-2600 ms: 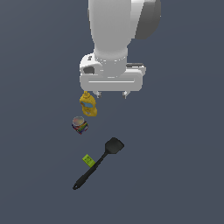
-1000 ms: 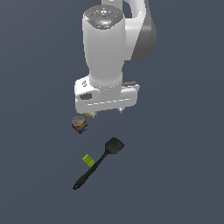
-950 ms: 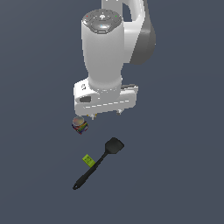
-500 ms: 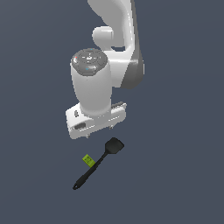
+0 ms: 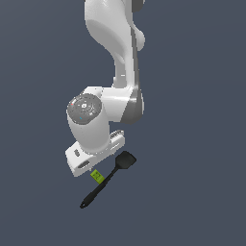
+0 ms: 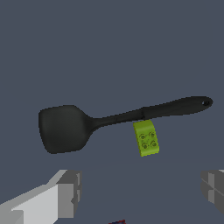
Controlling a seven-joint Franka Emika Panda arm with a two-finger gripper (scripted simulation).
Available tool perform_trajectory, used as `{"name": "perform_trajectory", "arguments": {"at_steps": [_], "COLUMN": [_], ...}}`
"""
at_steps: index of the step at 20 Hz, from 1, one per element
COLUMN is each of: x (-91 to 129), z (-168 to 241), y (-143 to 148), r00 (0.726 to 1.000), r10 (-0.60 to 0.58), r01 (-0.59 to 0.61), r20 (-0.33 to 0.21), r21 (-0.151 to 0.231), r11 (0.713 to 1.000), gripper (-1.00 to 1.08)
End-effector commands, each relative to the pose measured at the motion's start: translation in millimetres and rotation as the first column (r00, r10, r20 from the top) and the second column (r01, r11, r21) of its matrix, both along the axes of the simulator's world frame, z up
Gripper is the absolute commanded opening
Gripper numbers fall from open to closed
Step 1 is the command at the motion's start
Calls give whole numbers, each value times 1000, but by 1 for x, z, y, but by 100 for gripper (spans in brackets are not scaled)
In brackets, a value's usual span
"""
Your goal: Pick up a designated object from a clutter of objects.
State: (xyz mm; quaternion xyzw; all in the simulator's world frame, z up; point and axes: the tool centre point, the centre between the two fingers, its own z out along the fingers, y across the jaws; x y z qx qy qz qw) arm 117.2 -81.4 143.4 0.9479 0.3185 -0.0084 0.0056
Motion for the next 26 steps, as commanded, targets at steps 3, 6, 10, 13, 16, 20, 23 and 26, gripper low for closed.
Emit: {"name": "perform_trajectory", "arguments": {"at_steps": [3, 6, 10, 13, 16, 20, 23, 26], "x": [11, 15, 19, 21, 22, 22, 21, 21], "z": [-31, -48, -65, -74, -79, -80, -84, -94], "y": [-14, -21, -29, -33, -35, -36, -36, -36], "r00": [996, 990, 982, 977, 973, 973, 973, 973], "r10": [94, 143, 191, 215, 230, 230, 230, 231], "r01": [-94, -143, -191, -215, -230, -231, -231, -231], "r20": [4, 6, 9, 11, 12, 11, 11, 11], "r21": [6, 9, 13, 14, 16, 16, 16, 16], "r11": [996, 990, 982, 976, 973, 973, 973, 973], "gripper": [100, 100, 100, 100, 100, 100, 100, 100]}}
